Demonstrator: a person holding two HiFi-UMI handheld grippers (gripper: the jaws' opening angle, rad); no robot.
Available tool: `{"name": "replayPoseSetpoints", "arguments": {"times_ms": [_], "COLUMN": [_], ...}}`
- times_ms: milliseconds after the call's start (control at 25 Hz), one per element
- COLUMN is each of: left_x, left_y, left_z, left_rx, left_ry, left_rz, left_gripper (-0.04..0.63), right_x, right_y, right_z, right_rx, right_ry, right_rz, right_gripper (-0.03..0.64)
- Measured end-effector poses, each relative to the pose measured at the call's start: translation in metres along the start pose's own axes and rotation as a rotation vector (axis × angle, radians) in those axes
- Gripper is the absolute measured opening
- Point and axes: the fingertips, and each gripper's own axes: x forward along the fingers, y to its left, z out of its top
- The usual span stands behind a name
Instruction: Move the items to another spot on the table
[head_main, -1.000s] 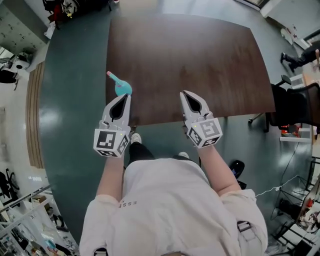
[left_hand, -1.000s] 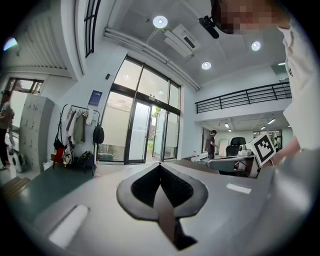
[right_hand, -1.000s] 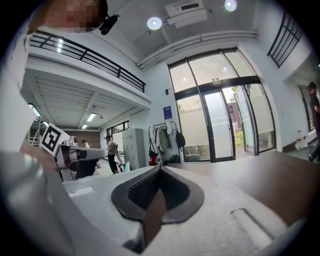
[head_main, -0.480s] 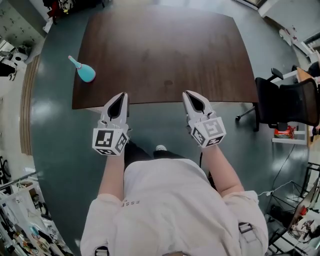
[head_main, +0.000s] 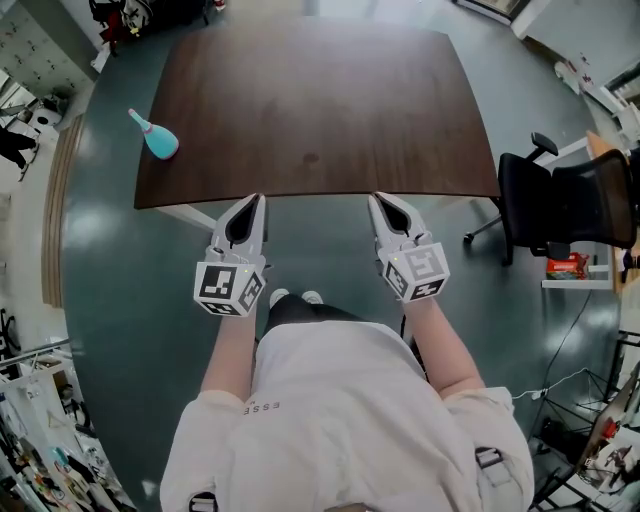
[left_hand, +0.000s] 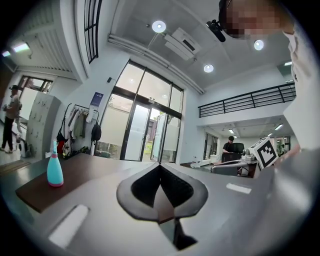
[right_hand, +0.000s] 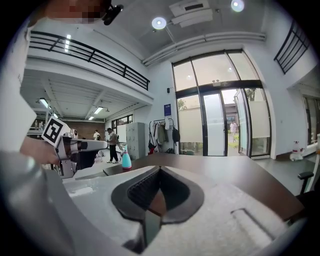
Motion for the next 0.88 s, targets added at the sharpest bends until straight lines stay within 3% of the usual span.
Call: {"name": "replayPoseSetpoints", "arguments": {"times_ms": [280,880], "left_x": [-0.012,-0.014], "left_y": [-0.021,-0.038], "left_z": [-0.012,-0.015], "left_rx": [-0.002,0.021], "left_ry": [0.019,0.028], "left_rz": [0.014,-0.044], "left_gripper": [0.015,0.015], "right_x": [-0.014,-0.025], "right_y": [0.004,0.006], "right_z": [-0.011,-0.012], "right_rx": [0.005,0.019], "right_ry": [0.005,-0.018], "right_rz": [0.007,-0.030], "right_gripper": [-0.008,-0.009]}}
